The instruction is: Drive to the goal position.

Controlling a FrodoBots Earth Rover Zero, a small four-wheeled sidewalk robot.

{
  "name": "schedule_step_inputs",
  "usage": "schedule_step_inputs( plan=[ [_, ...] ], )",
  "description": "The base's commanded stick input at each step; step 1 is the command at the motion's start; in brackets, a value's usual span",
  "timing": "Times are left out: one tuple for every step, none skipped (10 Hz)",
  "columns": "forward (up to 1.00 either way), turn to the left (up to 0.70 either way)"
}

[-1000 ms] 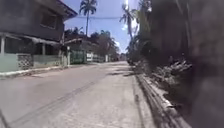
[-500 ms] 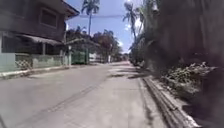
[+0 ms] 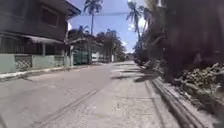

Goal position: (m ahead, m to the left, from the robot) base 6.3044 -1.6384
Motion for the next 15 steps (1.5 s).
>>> schedule_step_inputs(
  plan=[
    [0.85,-0.34],
    [0.85,-0.34],
    [0.85,-0.34],
    [0.85,-0.34],
    [0.85,-0.32],
    [0.85,-0.25],
    [0.85,-0.18],
    [0.85,-0.11],
    [0.85,-0.03],
    [0.85,0.03],
    [0.85,0.01],
    [0.85,0.01],
    [0.85,0.07],
    [0.85,0.08],
    [0.85,-0.34]
  ],
)
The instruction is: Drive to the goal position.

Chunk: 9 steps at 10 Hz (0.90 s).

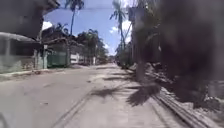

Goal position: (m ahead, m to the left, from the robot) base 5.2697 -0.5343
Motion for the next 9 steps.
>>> schedule_step_inputs(
  plan=[
    [0.85,-0.34],
    [0.85,-0.34],
    [0.85,-0.34],
    [0.85,-0.34],
    [0.85,0.0],
    [0.85,0.0],
    [0.85,0.0],
    [0.85,0.0],
    [0.85,0.0]
  ],
)
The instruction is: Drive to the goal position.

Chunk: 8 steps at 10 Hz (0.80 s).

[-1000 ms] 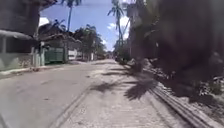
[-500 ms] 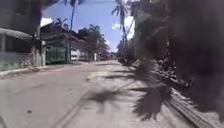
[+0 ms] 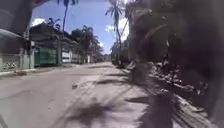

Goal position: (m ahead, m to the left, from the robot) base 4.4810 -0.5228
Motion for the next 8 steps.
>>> schedule_step_inputs(
  plan=[
    [0.85,0.0],
    [0.85,0.0],
    [0.85,0.0],
    [0.85,0.0],
    [0.85,0.0],
    [0.85,0.0],
    [0.85,0.0],
    [0.85,0.0]
  ],
)
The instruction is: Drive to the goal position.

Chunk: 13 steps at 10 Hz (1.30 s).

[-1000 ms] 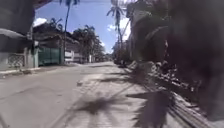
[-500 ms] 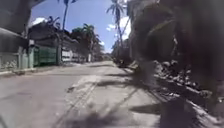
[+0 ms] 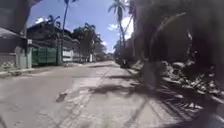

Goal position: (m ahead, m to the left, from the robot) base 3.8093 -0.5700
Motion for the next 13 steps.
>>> schedule_step_inputs(
  plan=[
    [0.85,0.0],
    [0.85,0.0],
    [0.85,-0.02],
    [0.85,-0.11],
    [0.85,-0.19],
    [0.85,-0.27],
    [0.85,-0.29],
    [0.85,0.01],
    [0.85,0.07],
    [0.85,0.03],
    [0.85,0.01],
    [0.85,0.05],
    [0.85,0.05]
  ],
)
